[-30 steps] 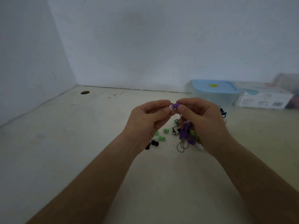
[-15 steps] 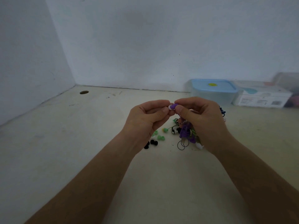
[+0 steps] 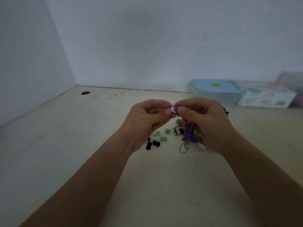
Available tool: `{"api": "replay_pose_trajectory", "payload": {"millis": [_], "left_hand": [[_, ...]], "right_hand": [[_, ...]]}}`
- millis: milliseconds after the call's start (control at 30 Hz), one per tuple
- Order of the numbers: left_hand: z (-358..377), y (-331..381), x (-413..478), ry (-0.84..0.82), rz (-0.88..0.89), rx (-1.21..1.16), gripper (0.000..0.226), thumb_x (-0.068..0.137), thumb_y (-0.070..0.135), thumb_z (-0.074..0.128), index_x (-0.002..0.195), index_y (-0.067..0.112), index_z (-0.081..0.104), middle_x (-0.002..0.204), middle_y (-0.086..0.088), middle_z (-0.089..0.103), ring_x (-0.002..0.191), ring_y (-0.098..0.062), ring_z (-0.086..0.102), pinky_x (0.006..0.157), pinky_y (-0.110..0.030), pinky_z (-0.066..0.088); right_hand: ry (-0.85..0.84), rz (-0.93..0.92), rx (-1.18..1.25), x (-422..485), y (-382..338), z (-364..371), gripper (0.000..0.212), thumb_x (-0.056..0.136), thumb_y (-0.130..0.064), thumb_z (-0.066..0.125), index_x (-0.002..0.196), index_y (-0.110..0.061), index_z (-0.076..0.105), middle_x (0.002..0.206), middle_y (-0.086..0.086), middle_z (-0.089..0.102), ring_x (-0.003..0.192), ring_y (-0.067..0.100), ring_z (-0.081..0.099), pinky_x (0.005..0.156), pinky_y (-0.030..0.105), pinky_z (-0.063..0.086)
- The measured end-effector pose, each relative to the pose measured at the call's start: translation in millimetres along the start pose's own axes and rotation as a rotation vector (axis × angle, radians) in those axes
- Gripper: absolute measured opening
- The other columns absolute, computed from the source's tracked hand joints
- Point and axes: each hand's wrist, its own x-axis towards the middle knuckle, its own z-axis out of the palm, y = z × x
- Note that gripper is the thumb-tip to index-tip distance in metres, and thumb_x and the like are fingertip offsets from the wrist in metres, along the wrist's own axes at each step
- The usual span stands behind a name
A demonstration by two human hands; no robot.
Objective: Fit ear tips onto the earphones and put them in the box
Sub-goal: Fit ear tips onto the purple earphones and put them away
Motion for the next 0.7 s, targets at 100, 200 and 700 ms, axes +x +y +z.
{"api": "replay_pose_trajectory", "payload": {"millis": [100, 200, 700], "left_hand": [[-2.1, -0.1, -0.7, -0.056, -0.015, 0.02, 0.027, 0.067, 0.007, 0.07, 0.094, 0.006, 0.07, 0.089, -0.012, 0.075, 0.081, -0.02, 0.073, 0.075, -0.023, 0.059], [-1.6, -0.5, -2.1, -0.075, -0.037, 0.057, 0.024, 0.068, 0.009, 0.07, 0.092, 0.009, 0.071, 0.085, -0.009, 0.074, 0.072, -0.016, 0.07, 0.069, -0.021, 0.058], [-0.6, -2.8, 0.3, 0.003, -0.041, 0.087, 0.029, 0.066, 0.012, 0.074, 0.093, 0.002, 0.072, 0.078, -0.009, 0.074, 0.066, -0.014, 0.07, 0.066, -0.019, 0.057]], "right_hand": [[-0.05, 0.023, 0.046, -0.8, -1.4, -1.0, 0.019, 0.073, -0.023, 0.073, 0.091, -0.019, 0.079, 0.076, 0.006, 0.072, 0.061, 0.017, 0.061, 0.058, 0.026, 0.051], [-0.098, 0.046, 0.051, -2.2, -3.1, -1.8, 0.017, 0.072, -0.025, 0.072, 0.086, -0.024, 0.08, 0.076, 0.005, 0.072, 0.06, 0.016, 0.06, 0.057, 0.024, 0.051], [-0.036, -0.066, -0.066, -3.9, -2.0, 0.4, 0.01, 0.083, -0.01, 0.071, 0.092, -0.011, 0.073, 0.07, 0.0, 0.073, 0.056, 0.012, 0.062, 0.057, 0.022, 0.051]]}}
